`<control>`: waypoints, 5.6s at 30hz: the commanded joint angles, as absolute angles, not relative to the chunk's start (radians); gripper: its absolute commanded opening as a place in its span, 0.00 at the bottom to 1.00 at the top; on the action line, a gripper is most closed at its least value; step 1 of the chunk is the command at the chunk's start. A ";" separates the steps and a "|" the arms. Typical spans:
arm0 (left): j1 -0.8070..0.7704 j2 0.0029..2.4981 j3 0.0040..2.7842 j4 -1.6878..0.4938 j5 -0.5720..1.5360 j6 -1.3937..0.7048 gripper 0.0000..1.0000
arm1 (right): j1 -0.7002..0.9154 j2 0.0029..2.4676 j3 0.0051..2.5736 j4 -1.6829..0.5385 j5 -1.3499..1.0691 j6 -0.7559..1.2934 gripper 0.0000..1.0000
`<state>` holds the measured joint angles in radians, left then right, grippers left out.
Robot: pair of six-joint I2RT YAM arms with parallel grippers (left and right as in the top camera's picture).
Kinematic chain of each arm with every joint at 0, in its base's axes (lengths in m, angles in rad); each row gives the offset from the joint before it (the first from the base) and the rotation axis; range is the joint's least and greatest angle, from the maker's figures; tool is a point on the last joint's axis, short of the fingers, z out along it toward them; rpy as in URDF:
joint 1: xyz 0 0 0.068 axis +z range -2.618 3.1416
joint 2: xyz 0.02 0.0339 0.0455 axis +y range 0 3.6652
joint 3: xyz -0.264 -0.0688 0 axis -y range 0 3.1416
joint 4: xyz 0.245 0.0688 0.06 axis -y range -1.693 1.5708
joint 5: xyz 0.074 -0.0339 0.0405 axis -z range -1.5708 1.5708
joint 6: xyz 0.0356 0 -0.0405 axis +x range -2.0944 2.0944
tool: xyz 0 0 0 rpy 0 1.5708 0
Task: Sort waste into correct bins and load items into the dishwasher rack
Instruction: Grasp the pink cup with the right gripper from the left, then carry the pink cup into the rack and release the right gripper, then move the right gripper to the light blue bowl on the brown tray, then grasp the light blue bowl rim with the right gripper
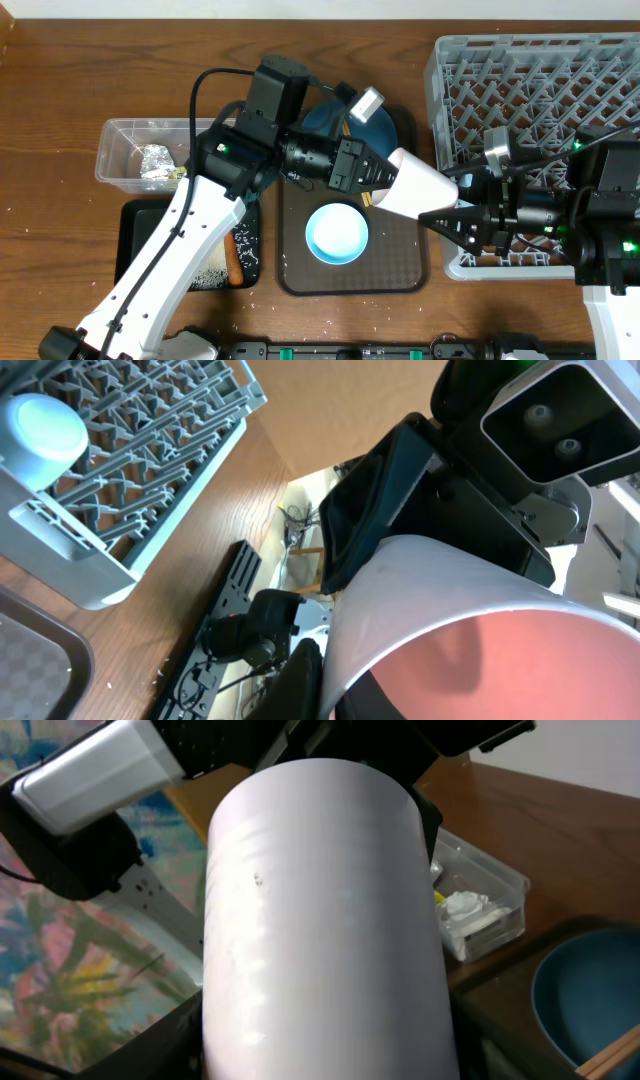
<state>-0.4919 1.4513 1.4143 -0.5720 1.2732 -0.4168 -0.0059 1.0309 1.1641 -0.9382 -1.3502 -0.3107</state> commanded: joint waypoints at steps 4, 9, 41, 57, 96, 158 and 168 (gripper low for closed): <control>-0.490 1.446 1.418 -0.569 1.267 -0.400 0.11 | -0.004 1.029 1.178 -0.882 -1.332 -0.322 0.56; -0.490 1.446 1.418 -0.576 1.266 -0.395 0.16 | -0.006 1.030 1.178 -0.838 -1.332 -0.299 0.53; -0.474 1.446 1.418 -0.668 0.969 -0.337 0.43 | -0.019 1.027 1.178 -0.795 -1.329 -0.236 0.54; -0.348 1.446 1.417 -0.711 0.490 -0.337 0.85 | -0.019 1.031 1.178 -0.795 -0.781 -0.131 0.48; -0.348 1.446 1.417 -0.711 0.484 -0.337 0.94 | -0.023 1.594 1.178 -0.574 -0.022 0.048 0.47; -0.266 1.441 1.418 -0.721 0.255 -0.340 0.95 | 0.844 1.462 1.176 -0.778 -0.292 0.303 0.85; -0.059 1.436 1.418 -0.804 0.208 -0.340 0.95 | 0.926 1.661 1.176 -0.721 -0.291 0.303 0.82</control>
<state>-0.0826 1.4509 1.4143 -0.7944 0.2356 -0.3401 0.9100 1.6325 1.1648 -0.7235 -0.3000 0.2874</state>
